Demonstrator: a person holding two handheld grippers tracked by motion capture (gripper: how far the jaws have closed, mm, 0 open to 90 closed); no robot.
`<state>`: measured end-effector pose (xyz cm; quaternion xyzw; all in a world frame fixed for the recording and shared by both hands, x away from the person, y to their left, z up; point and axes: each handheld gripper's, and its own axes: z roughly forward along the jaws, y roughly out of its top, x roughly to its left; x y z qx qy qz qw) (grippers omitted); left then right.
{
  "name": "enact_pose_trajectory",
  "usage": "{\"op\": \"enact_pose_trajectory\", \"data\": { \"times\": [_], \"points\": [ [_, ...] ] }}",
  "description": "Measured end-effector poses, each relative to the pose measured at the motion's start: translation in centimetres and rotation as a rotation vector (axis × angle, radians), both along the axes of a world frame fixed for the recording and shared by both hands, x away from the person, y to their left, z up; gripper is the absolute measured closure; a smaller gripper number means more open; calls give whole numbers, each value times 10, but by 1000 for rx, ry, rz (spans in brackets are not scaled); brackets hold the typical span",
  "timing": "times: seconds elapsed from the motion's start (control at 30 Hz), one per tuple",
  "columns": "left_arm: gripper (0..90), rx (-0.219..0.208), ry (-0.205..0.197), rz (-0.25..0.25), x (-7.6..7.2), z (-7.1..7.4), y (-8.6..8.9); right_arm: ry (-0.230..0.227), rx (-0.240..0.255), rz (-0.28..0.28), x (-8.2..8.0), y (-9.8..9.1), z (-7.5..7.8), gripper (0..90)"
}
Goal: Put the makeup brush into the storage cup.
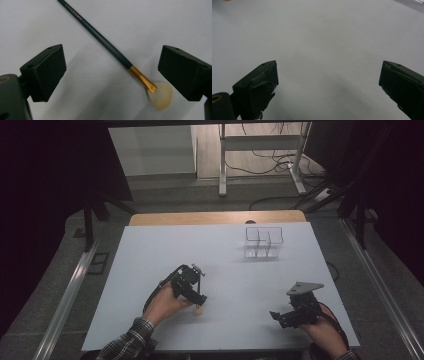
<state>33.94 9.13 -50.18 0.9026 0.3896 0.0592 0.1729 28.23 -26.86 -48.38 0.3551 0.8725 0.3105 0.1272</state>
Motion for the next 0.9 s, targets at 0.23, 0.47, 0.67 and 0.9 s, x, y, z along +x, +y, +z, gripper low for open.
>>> {"op": "enact_pose_trajectory", "data": {
  "times": [0.23,0.47,0.67,0.9],
  "points": [
    [104,15,13,-7,-1,-9,-2,0,-7,7,0,1,-1,25],
    [130,24,30,-14,-1,-15,-3,6,-14,17,-1,2,-1,26],
    [225,3,45,-25,-1,-14,-1,4,-23,29,-1,3,-2,27],
    [497,-6,52,-10,-4,-8,3,5,-29,34,-1,4,-3,28]
  ]
}}
